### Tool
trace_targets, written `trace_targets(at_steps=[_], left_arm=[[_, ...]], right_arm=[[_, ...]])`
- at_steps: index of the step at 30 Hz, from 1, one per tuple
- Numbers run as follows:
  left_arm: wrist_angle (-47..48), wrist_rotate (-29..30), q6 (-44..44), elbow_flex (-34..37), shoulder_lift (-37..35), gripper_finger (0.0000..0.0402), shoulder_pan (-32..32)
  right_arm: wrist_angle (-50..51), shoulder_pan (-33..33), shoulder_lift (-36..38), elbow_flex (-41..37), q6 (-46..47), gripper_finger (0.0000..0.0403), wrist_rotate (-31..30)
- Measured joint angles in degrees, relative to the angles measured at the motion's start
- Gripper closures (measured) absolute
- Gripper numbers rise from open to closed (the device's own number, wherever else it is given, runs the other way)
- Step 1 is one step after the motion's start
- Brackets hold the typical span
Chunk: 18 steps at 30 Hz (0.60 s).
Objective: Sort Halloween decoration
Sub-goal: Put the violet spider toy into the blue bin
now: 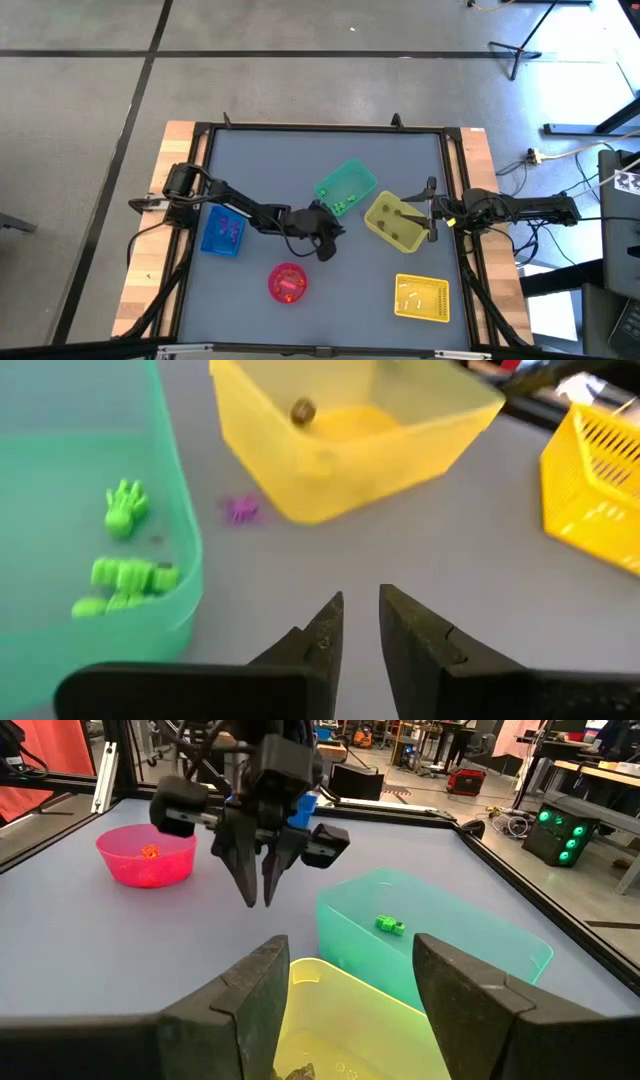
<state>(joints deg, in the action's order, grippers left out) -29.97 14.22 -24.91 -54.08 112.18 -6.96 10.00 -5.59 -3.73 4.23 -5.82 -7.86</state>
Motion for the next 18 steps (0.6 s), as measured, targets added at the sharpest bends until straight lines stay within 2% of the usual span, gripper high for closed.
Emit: trace_targets(at_steps=[7,10,13,18], left_arm=[[-6.0,0.8,-0.1,-0.1,0.4,0.0347,-0.5],[-5.3,1.6,0.0,-2.1,0.4,0.0347,-0.7],[-2.2,1.8,2.0,-5.2,0.4,0.0347,-0.5],[9.2,4.5,3.4,-9.0,0.4,0.0347,0.9]], right_arm=[[0.0,0.0,0.0,0.0,0.0,0.0189,0.0],[0.0,0.0,0.0,0.0,0.0,0.0189,0.0],[0.0,0.0,0.0,0.0,0.0,0.0189,0.0],[0.0,0.0,0.0,0.0,0.0,0.0189,0.0]])
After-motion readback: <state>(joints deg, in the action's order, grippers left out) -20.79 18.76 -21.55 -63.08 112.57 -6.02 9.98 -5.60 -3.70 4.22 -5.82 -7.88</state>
